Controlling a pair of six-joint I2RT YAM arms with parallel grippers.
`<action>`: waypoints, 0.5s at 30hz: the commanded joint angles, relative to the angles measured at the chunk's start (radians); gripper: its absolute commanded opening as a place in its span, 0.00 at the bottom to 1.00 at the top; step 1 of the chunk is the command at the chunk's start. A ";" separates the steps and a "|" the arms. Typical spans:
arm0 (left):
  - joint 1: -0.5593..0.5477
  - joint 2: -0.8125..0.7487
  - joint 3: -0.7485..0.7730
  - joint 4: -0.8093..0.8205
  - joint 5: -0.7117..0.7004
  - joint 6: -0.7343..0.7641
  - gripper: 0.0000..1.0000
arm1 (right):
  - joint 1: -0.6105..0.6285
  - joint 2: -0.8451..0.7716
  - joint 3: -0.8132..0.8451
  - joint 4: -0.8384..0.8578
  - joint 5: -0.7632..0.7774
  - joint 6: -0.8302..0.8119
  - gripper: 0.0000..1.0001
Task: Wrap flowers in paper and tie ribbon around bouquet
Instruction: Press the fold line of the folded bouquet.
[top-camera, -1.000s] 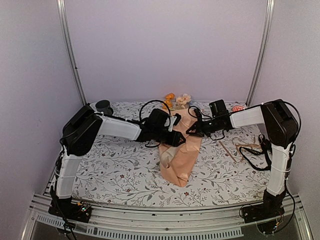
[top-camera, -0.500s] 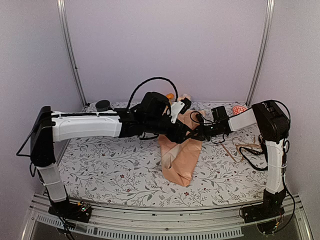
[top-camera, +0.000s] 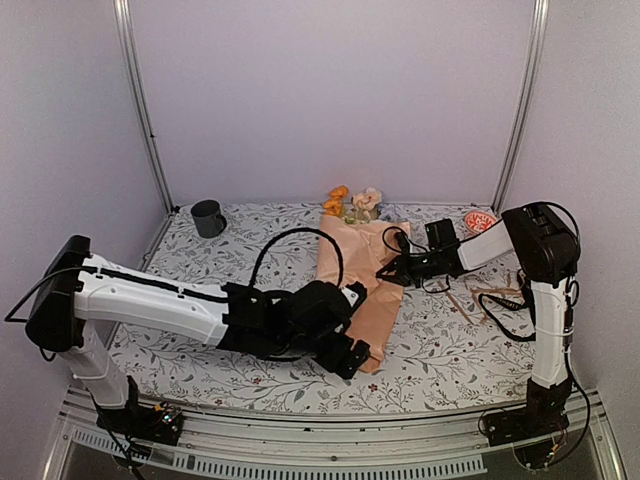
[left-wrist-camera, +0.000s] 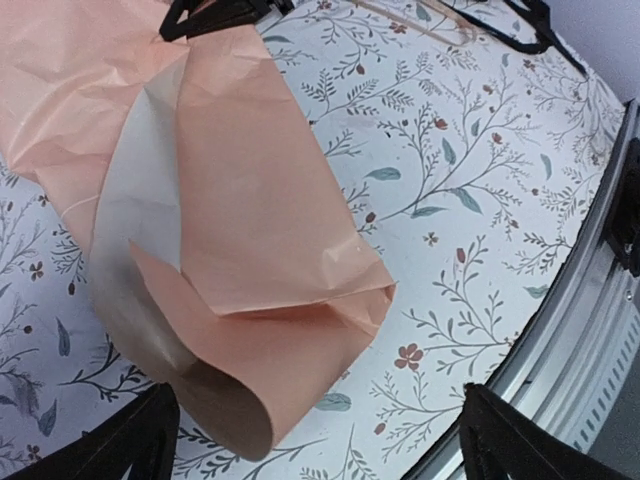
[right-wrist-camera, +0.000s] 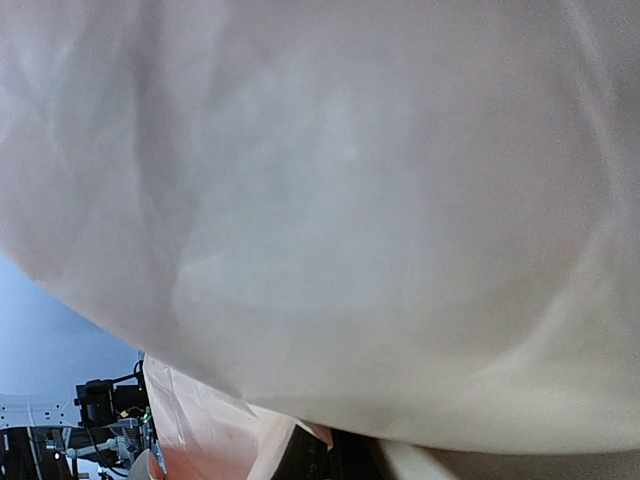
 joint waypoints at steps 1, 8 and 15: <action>-0.035 0.120 0.085 -0.108 -0.219 -0.031 0.99 | 0.001 -0.006 -0.039 -0.036 0.073 0.014 0.00; -0.070 0.250 0.269 -0.325 -0.405 -0.058 0.88 | 0.018 -0.032 -0.054 -0.021 0.086 0.023 0.01; -0.119 0.114 0.173 -0.199 -0.401 -0.076 0.98 | 0.020 -0.038 -0.069 -0.010 0.096 0.025 0.01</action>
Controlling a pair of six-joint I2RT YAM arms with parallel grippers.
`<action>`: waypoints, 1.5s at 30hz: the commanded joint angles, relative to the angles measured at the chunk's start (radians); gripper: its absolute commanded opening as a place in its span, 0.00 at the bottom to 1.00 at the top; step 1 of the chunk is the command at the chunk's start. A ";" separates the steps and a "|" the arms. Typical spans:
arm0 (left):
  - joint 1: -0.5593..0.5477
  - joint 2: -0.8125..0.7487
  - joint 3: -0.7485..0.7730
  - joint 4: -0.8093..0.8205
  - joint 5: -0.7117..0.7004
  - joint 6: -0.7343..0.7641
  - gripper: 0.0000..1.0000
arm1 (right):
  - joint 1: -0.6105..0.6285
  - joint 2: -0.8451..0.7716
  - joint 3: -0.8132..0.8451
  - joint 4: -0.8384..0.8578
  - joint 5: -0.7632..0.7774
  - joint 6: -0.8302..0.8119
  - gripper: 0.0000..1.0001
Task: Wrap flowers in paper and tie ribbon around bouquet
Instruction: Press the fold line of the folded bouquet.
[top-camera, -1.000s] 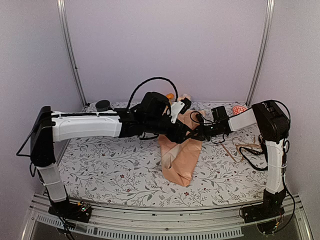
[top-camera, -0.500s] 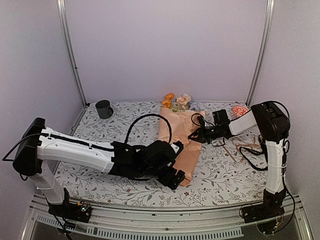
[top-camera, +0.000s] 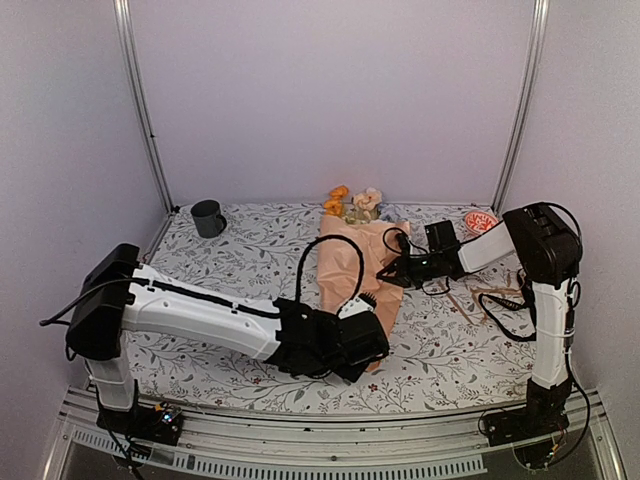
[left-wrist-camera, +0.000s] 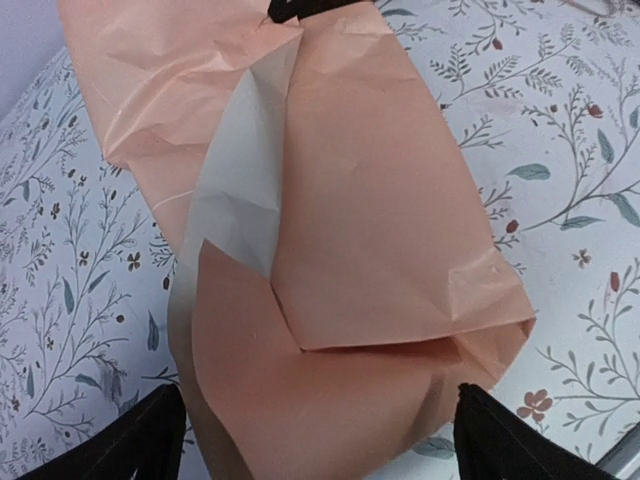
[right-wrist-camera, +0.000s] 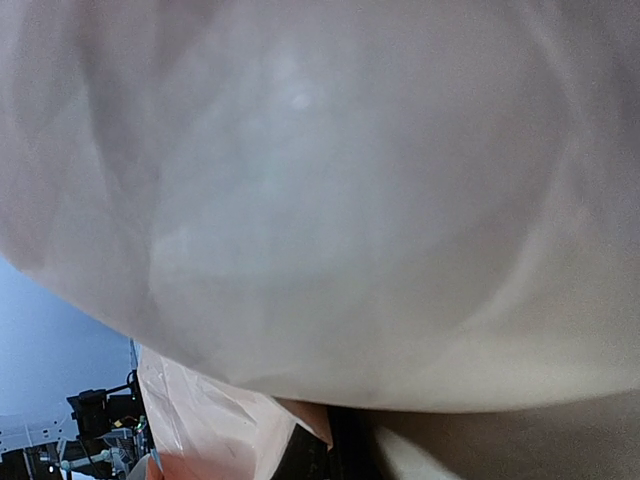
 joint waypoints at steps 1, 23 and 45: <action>-0.024 -0.168 -0.113 0.112 0.000 -0.038 0.99 | 0.005 -0.015 -0.034 -0.037 0.054 0.002 0.01; 0.028 0.015 -0.056 0.199 0.177 0.176 0.34 | 0.004 -0.004 -0.050 -0.009 0.059 0.005 0.01; -0.064 0.235 0.008 0.069 0.393 0.608 0.00 | -0.037 -0.179 -0.097 0.050 0.037 0.045 0.01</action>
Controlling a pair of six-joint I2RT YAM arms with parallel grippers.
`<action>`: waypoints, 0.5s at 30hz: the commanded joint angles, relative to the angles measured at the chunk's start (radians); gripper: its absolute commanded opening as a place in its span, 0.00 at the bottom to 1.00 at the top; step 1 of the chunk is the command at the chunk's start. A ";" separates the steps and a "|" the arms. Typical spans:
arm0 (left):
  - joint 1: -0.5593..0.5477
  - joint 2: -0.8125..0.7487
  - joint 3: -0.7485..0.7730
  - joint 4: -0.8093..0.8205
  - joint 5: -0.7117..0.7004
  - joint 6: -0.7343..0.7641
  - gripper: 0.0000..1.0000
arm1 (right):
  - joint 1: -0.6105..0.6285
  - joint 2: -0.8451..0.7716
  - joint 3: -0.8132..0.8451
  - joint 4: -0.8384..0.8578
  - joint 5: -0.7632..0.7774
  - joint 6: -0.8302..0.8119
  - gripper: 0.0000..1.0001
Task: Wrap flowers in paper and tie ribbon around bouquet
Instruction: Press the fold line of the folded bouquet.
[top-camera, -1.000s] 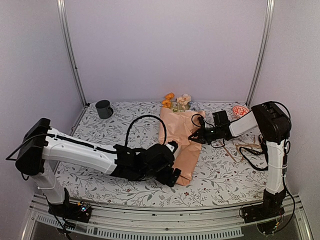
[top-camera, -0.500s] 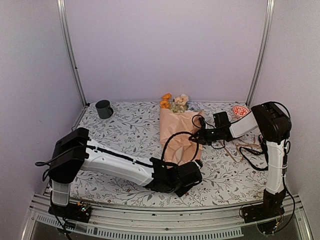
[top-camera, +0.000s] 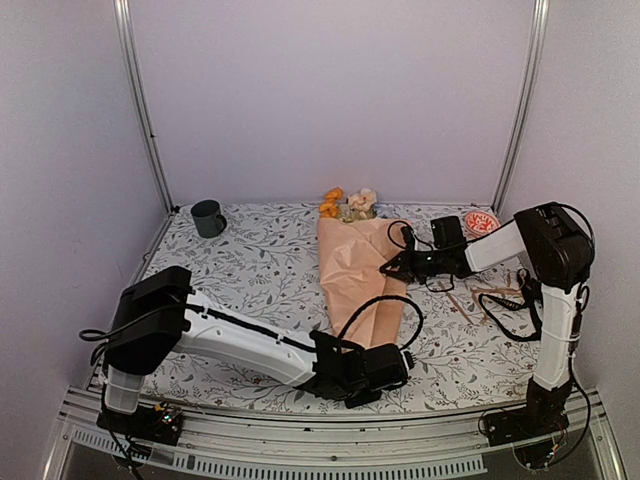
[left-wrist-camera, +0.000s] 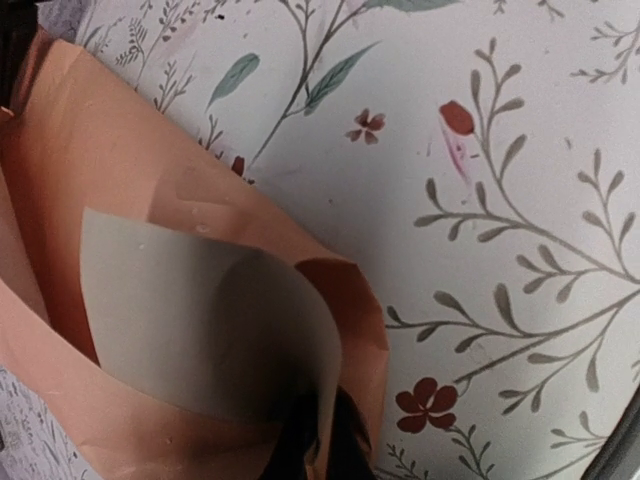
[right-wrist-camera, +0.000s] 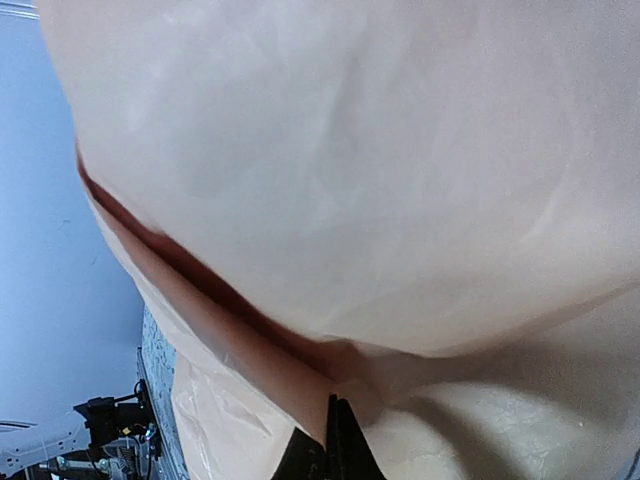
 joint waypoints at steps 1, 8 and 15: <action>-0.001 0.043 -0.044 -0.071 0.211 0.071 0.00 | -0.044 -0.110 -0.050 0.019 0.014 0.023 0.01; 0.011 0.040 -0.055 -0.059 0.258 0.098 0.00 | -0.086 -0.143 -0.078 0.019 0.010 0.016 0.17; 0.013 0.043 -0.059 -0.057 0.258 0.105 0.00 | -0.085 -0.210 -0.124 0.019 -0.110 -0.033 0.53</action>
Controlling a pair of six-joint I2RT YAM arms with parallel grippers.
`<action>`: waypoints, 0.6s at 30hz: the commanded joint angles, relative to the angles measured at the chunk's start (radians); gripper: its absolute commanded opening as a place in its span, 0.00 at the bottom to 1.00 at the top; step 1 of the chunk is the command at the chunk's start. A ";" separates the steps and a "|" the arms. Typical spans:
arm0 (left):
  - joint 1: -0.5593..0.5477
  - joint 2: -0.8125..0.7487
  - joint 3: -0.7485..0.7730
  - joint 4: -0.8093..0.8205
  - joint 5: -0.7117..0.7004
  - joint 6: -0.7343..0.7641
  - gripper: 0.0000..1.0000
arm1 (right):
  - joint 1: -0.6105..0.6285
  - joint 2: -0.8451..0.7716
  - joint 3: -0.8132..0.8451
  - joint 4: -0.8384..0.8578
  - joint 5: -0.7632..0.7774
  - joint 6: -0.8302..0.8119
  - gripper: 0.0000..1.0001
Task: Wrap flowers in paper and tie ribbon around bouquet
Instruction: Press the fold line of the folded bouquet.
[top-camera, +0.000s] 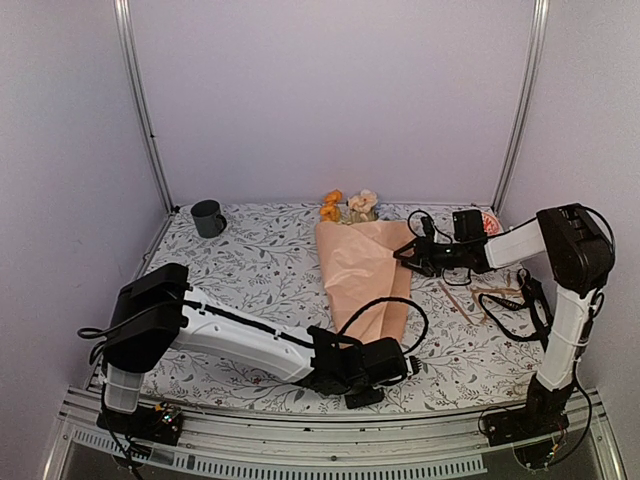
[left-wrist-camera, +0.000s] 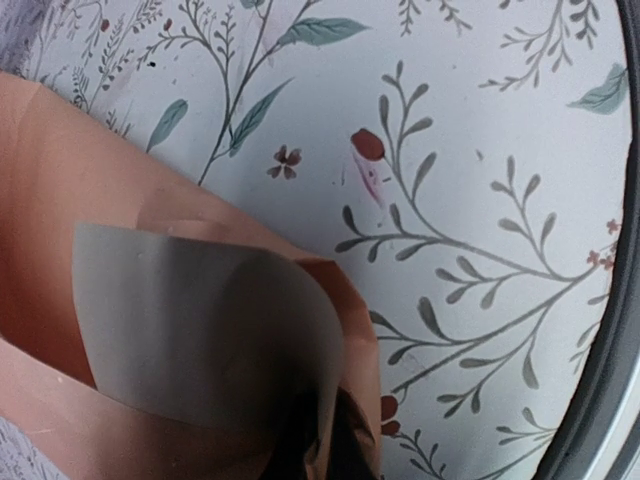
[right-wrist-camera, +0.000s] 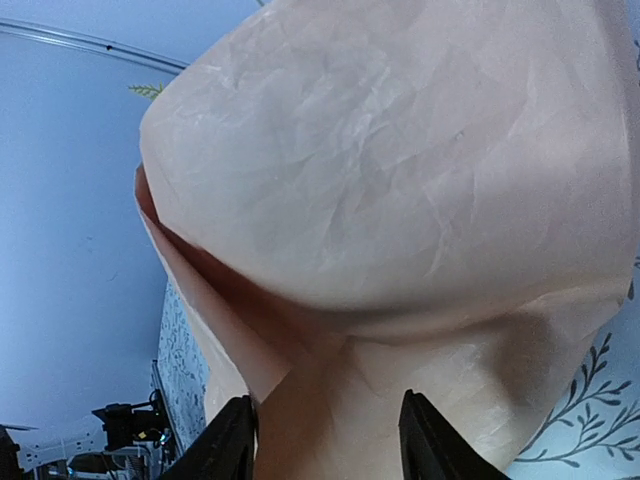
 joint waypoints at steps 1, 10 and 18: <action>-0.003 0.053 -0.052 -0.092 0.131 0.018 0.00 | 0.007 -0.113 -0.069 0.012 -0.067 -0.033 0.56; 0.001 0.061 -0.047 -0.095 0.135 0.028 0.00 | 0.133 -0.141 -0.094 0.011 -0.065 -0.050 0.73; 0.004 0.060 -0.054 -0.099 0.137 0.030 0.00 | 0.170 -0.201 -0.067 0.002 -0.026 -0.066 0.76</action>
